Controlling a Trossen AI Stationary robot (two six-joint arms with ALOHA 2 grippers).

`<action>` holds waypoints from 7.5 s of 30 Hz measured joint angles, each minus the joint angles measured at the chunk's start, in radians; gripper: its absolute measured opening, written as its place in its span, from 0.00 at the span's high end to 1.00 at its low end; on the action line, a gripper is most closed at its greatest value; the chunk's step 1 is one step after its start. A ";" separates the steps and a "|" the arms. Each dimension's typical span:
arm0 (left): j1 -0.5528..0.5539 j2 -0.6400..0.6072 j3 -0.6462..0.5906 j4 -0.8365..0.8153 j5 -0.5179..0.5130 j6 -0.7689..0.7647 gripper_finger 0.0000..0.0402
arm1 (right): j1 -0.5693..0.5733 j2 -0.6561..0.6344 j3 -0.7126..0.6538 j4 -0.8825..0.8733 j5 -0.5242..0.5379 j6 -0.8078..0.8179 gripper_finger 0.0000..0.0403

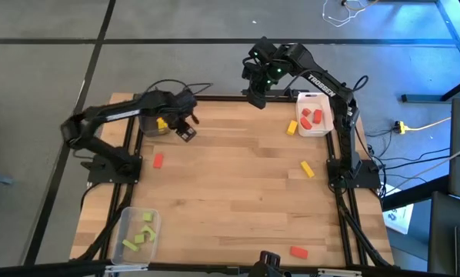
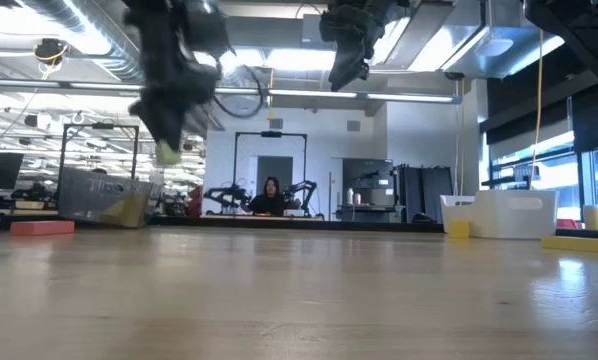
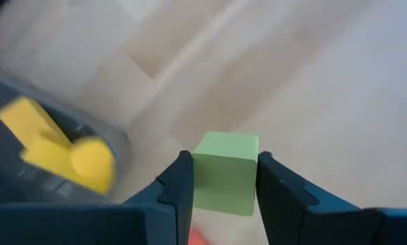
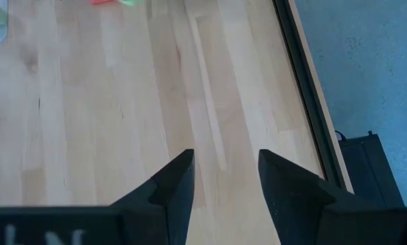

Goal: Sort & place blocks by color
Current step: Put the green block into the transparent bin, then put the yellow block into the black bin

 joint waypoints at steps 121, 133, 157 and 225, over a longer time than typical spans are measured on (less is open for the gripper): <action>-0.304 -0.163 0.002 -0.464 -0.169 -0.876 0.59 | 0.086 -0.579 -0.998 -0.178 0.072 0.788 0.60; -0.252 -0.163 0.002 -0.373 -0.170 -0.758 0.59 | 0.187 -0.739 -1.344 -0.042 0.069 0.911 0.60; -0.202 -0.163 0.002 -0.307 -0.094 -0.685 0.59 | 0.195 -0.739 -1.786 0.408 0.028 1.004 0.60; -0.244 0.006 0.001 0.805 0.372 1.277 0.59 | 0.196 -0.459 -1.300 1.216 -0.585 0.624 0.76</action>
